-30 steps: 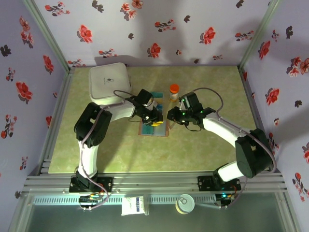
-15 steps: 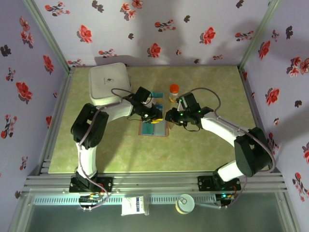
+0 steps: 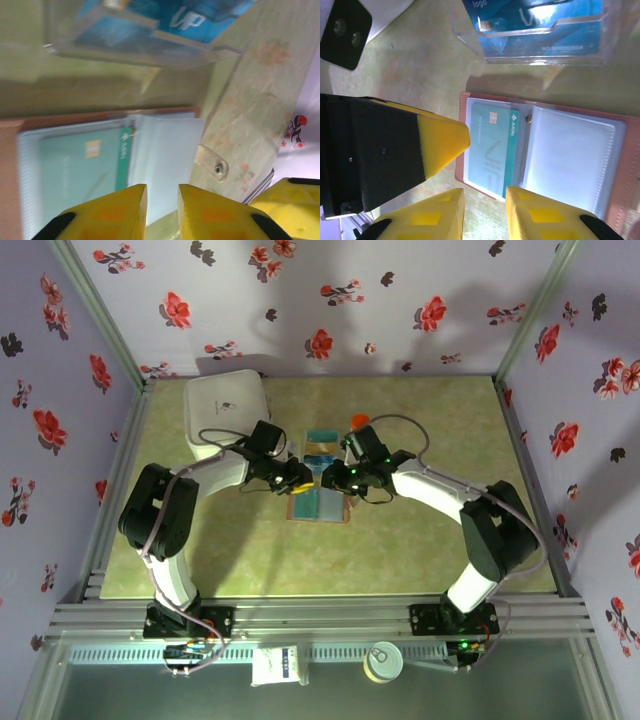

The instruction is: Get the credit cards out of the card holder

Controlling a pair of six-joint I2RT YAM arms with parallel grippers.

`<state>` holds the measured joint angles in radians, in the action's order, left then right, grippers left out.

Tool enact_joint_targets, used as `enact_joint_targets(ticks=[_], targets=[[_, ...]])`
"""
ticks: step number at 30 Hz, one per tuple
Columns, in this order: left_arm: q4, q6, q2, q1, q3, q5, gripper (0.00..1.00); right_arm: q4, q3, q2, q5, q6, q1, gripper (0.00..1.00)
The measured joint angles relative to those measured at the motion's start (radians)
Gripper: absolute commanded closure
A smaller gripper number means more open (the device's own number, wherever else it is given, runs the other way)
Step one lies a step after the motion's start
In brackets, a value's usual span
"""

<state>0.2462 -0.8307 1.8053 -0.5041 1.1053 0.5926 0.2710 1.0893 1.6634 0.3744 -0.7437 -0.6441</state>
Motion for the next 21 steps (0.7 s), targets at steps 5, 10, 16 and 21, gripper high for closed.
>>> enact_joint_targets(ticks=[5,10,16,21], targets=[[0.0,0.002,-0.039,0.032,-0.067,-0.007,0.8,-0.008,0.031,0.068,0.017,-0.001,-0.023,0.72],[-0.005,0.005,-0.043,0.039,-0.092,-0.008,0.85,-0.011,0.044,0.129,0.029,-0.001,-0.042,0.72],[-0.02,0.014,-0.016,0.039,-0.094,-0.008,0.9,-0.008,0.016,0.134,0.005,-0.001,-0.046,0.7],[-0.023,0.023,0.024,0.039,-0.094,-0.008,0.91,0.02,0.0,0.142,-0.043,0.003,-0.046,0.7]])
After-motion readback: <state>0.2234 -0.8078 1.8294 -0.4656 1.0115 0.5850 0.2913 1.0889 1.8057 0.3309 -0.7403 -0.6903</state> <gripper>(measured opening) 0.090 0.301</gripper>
